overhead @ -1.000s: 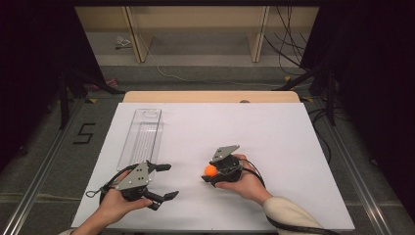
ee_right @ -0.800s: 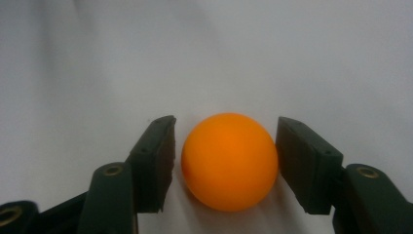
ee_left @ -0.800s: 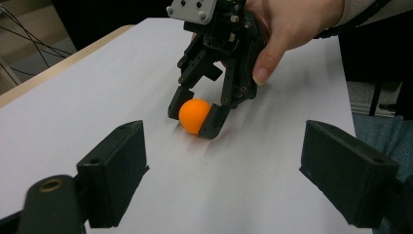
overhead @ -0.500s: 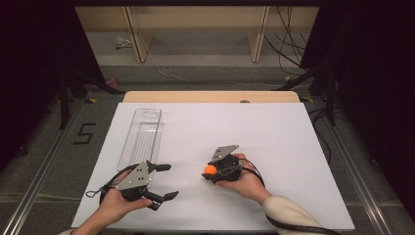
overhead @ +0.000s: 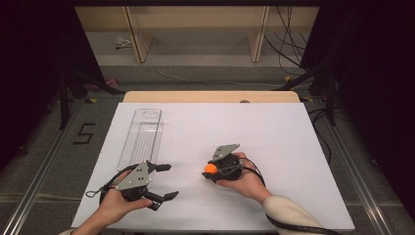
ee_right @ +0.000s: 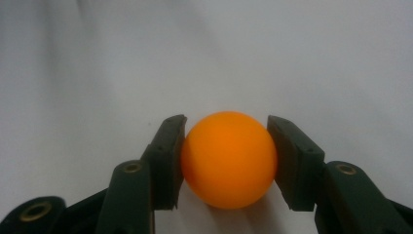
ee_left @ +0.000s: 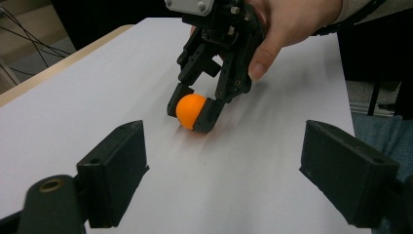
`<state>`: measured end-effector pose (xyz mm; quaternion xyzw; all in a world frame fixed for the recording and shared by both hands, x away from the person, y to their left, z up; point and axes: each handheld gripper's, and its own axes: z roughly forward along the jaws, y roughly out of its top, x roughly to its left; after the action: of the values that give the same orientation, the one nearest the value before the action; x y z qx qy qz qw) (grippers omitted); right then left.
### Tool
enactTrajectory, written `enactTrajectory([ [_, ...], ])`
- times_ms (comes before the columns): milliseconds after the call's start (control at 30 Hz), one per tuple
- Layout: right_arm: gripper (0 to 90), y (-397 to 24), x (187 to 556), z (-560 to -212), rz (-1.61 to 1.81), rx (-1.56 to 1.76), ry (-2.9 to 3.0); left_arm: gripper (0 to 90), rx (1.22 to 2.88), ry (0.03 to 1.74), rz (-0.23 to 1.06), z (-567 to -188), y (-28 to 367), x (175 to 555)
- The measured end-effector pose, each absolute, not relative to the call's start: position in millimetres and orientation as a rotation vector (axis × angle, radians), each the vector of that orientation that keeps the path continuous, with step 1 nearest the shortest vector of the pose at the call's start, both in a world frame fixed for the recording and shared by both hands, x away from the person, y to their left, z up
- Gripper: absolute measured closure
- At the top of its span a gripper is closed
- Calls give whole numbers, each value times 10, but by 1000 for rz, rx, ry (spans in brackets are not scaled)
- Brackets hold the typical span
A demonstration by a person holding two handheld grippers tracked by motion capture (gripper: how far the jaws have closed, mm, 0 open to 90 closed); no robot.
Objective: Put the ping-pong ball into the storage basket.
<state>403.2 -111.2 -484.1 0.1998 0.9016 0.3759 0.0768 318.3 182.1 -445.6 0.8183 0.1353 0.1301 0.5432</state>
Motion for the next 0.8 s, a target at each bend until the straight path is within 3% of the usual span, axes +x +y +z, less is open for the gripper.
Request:
enactTrajectory([
  [800,512,-1176,4029,-4665,1209,620,2615,165,1948,322,313,-4459,1812,3182],
])
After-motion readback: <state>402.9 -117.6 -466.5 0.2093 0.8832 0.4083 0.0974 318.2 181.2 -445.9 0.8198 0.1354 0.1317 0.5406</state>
